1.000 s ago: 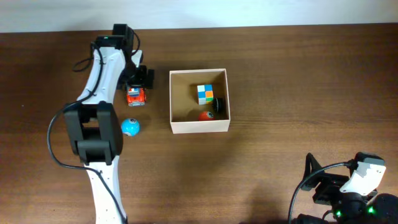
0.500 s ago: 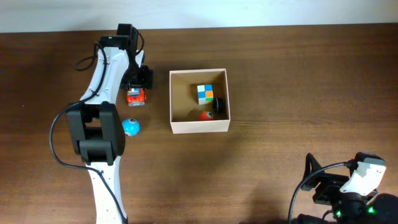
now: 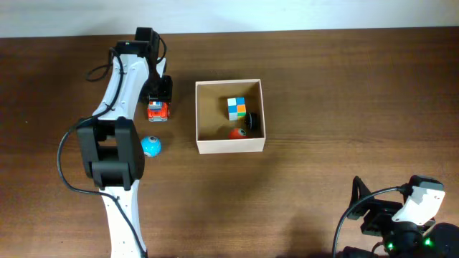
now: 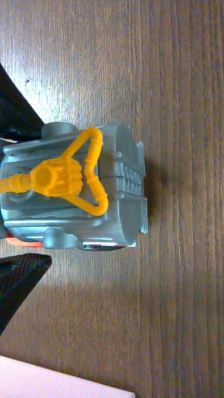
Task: Pack container
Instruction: 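Lower the left gripper and grasp the red toy truck, then carry the truck right and lower it into the pink box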
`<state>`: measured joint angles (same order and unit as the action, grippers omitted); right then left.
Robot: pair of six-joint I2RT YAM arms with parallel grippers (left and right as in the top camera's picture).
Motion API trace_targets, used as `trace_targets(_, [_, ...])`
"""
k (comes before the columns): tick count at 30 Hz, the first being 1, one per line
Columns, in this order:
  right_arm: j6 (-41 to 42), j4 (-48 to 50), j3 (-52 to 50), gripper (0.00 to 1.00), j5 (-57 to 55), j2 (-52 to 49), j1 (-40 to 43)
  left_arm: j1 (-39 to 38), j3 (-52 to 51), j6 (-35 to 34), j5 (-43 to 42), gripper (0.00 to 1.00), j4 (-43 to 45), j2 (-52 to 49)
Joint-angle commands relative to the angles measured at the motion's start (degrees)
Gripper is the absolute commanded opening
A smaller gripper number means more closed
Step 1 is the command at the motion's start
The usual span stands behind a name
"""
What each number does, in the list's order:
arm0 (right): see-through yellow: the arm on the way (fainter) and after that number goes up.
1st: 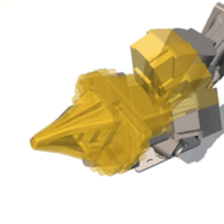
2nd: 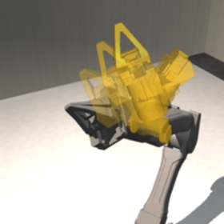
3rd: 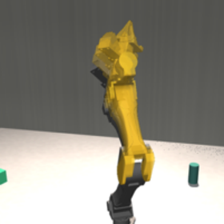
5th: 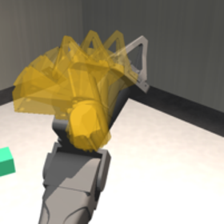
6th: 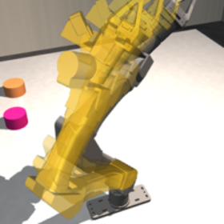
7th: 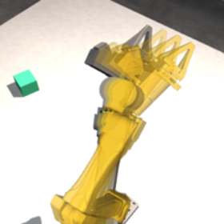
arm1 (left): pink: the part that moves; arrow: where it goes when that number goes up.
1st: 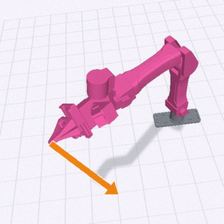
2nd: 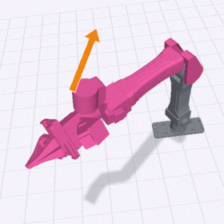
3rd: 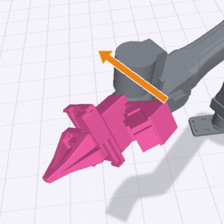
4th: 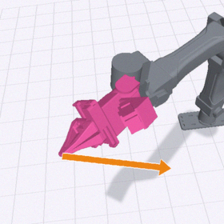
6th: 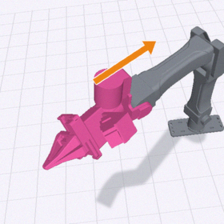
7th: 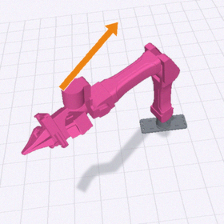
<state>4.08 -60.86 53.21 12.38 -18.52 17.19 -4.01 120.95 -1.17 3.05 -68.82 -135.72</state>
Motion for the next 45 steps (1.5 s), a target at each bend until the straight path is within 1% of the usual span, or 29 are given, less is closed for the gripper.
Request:
trace_targets(1, [-0.26,0.17,0.70,0.98,0.52,0.44,0.46,0.42,0.04,-0.13,0.22,0.57,-0.20,-0.35])
trace_targets(2, [-0.26,0.17,0.70,0.98,0.50,0.44,0.46,0.42,0.04,-0.13,0.22,0.54,-0.20,-0.35])
trace_targets(5, [-0.26,0.17,0.70,0.99,0.50,0.44,0.46,0.42,0.04,-0.11,0.22,0.51,-0.20,-0.35])
trace_targets(6, [-0.26,0.20,0.70,0.99,0.50,0.44,0.46,0.42,0.04,-0.13,0.22,0.46,-0.17,-0.35])
trace_targets(14, [-0.26,0.17,0.70,0.99,0.50,0.44,0.46,0.42,0.42,-0.11,0.22,0.45,-0.20,-0.33])
trace_targets(20, [-0.26,0.20,0.70,0.99,0.52,0.44,0.46,0.42,5.14,-0.09,0.22,0.45,-2.78,-0.22])
trace_targets(23, [-0.26,0.17,0.70,0.99,0.50,0.44,0.46,0.39,9.57,-0.09,0.22,0.45,-5.55,-0.22])
trace_targets(26, [-0.26,0.17,0.70,0.99,0.50,0.44,0.46,0.22,14.60,-0.11,0.09,0.43,-9.60,-0.22])
trace_targets(27, [-0.26,0.17,0.70,0.99,0.50,0.44,0.46,0.07,17.38,-0.11,-0.55,0.41,-12.02,-0.22])
trace_targets(32, [-0.26,0.17,0.70,0.99,0.50,0.44,0.46,-1.03,26.03,-0.11,-4.52,0.41,-21.07,-0.22])
trace_targets(36, [-0.26,0.17,0.70,0.99,0.50,0.44,0.46,-2.78,30.36,-0.11,-8.04,0.41,-27.26,-0.22])
trace_targets(41, [-0.26,0.17,0.70,0.99,0.52,0.44,0.46,-5.60,30.80,-0.13,-13.18,0.42,-27.89,0.11])
trace_targets(45, [-0.26,0.17,0.70,0.99,0.52,0.44,0.46,-8.00,30.80,-0.15,-14.91,0.42,-27.89,0.11])
